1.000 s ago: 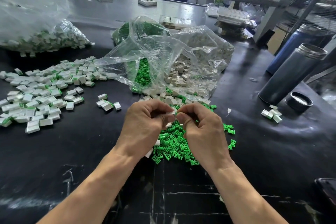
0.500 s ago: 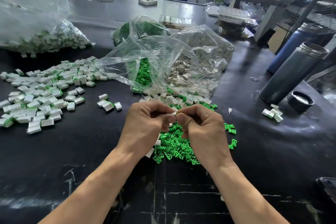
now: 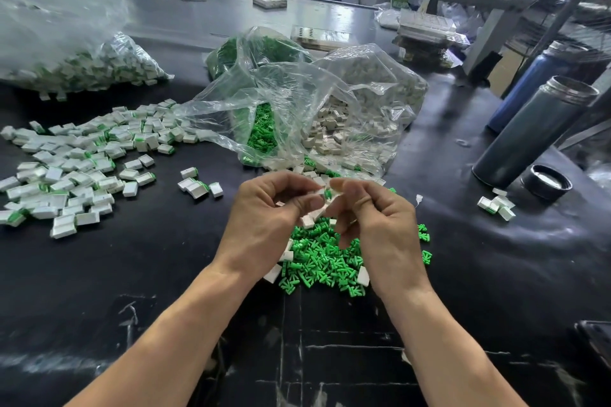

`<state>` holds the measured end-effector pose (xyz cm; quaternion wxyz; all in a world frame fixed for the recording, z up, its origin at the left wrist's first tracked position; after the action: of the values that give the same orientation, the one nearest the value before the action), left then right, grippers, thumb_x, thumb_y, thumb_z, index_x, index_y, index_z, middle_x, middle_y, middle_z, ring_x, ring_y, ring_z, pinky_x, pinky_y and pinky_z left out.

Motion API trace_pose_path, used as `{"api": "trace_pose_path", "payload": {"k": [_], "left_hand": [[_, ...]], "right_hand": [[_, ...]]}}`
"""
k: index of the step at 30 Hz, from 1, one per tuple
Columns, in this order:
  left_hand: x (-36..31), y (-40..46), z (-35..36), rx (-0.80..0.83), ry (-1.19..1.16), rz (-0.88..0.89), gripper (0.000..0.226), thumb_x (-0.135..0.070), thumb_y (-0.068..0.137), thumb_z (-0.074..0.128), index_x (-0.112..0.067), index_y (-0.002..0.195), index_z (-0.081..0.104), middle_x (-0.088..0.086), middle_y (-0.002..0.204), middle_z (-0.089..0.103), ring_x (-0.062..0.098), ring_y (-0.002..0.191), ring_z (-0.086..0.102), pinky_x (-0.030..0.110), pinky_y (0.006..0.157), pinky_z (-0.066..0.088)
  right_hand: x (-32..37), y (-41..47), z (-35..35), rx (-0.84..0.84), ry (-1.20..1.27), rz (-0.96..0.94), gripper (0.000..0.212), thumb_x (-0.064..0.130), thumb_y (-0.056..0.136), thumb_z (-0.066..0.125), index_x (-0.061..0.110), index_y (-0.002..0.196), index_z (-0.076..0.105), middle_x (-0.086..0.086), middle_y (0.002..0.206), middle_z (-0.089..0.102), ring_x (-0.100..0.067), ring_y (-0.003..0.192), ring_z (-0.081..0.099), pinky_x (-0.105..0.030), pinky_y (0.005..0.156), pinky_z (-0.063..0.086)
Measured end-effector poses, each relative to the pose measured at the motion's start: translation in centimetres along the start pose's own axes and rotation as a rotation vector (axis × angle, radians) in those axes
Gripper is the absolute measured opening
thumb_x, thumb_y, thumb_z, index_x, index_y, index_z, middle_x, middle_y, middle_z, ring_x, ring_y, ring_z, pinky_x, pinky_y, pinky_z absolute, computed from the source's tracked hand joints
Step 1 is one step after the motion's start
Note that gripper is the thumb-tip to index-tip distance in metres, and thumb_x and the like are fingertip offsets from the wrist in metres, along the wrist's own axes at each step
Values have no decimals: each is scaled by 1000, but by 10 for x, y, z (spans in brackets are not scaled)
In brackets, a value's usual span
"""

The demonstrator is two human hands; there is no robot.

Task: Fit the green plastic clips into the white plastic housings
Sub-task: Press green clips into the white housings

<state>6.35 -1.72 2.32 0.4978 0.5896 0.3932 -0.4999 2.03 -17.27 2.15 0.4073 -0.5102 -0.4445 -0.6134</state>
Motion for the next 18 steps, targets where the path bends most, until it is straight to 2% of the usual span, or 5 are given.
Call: {"api": "trace_pose_path", "payload": {"k": [3, 6, 10, 12, 18], "left_hand": [[3, -2, 4, 5, -39, -18, 9, -10, 84, 81, -15, 89, 77, 7, 90, 77, 27, 87, 72, 35, 81, 58], [-1, -6, 14, 64, -98, -15, 7, -7, 86, 78, -11, 91, 75, 10, 96, 75, 26, 81, 70, 34, 76, 58], [-4, -10, 23, 137, -142, -1, 5, -2, 90, 72, -1, 95, 71, 23, 93, 71, 40, 76, 68, 36, 67, 61], [-5, -11, 25, 168, -138, 1, 7, -2, 92, 71, 1, 98, 70, 27, 92, 70, 48, 81, 67, 40, 69, 61], [-4, -11, 28, 190, -94, 5, 10, -7, 89, 75, -2, 97, 72, 22, 98, 73, 46, 86, 70, 49, 74, 61]], "right_hand": [[-8, -3, 9, 59, -2, 108, 55, 57, 100, 44, 19, 78, 76, -9, 72, 71, -17, 52, 53, -27, 39, 38], [-16, -7, 20, 96, -9, 206, 69, 71, 99, 38, 21, 67, 74, -8, 64, 66, -17, 48, 50, -25, 39, 32], [-11, -9, 23, 59, -7, 176, 64, 55, 108, 35, 33, 61, 72, 0, 53, 50, -11, 43, 40, -20, 38, 28], [-8, -10, 22, 48, -10, 154, 64, 46, 111, 33, 34, 61, 71, 3, 52, 46, -8, 43, 38, -18, 38, 28], [-4, -11, 25, 74, 91, 169, 71, 33, 113, 30, 35, 58, 74, 12, 46, 57, 2, 39, 53, -8, 39, 37]]}}
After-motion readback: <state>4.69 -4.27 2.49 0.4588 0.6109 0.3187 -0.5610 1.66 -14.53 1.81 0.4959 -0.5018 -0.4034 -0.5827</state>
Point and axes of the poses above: each hand's wrist, its own y-axis towards the middle knuckle, its own z-axis out of the palm, x = y × z, the point moved 7 cm from there along y, towards the middle knuckle
